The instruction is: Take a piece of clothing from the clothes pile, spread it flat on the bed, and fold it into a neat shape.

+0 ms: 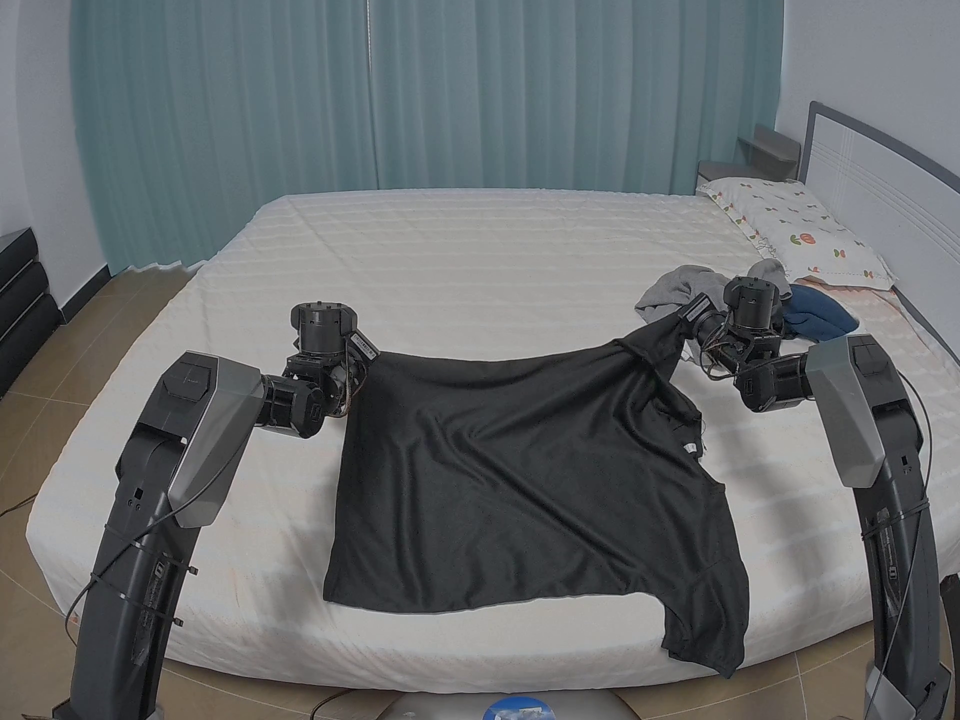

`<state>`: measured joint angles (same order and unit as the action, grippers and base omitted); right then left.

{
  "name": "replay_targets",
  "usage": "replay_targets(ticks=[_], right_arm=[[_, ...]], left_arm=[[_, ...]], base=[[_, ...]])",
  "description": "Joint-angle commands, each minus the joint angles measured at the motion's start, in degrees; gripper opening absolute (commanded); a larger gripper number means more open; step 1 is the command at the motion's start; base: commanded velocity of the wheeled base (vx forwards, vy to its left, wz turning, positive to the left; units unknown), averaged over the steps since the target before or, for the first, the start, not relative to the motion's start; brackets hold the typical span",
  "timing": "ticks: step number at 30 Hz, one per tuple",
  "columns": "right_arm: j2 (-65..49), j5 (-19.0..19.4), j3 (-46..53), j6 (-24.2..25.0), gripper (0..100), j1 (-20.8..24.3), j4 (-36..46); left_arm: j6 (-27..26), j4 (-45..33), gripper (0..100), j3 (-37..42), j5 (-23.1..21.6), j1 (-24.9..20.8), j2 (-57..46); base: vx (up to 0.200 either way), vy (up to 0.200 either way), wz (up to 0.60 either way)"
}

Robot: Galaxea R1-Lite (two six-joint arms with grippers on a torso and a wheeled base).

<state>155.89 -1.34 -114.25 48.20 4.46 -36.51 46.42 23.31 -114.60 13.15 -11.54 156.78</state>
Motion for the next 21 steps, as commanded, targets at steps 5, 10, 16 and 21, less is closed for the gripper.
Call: replay_targets(ticks=[5,10,16,21], right_arm=[[7.1,-0.8,-0.3,-5.8,100,0.3,-1.0],[6.5,-1.2,-0.3,-6.6,100,0.0,1.1],[-2.2,-0.3,11.2,-6.3,100,-0.9,5.4],[-10.1,0.6,20.8,-6.4,100,-2.2,5.7]], left_arm=[[0.0,1.5,0,0.0,0.3,0.1,0.5],[0.1,1.1,100,0.0,-0.1,0.0,1.2],[0.0,0.0,100,0.3,0.4,1.1,0.9],[0.2,-2.4,100,5.2,0.4,2.2,-3.8]], base=[[0.000,0.000,0.00],[0.000,0.000,0.00],[0.000,0.000,0.00],[0.000,0.000,0.00]])
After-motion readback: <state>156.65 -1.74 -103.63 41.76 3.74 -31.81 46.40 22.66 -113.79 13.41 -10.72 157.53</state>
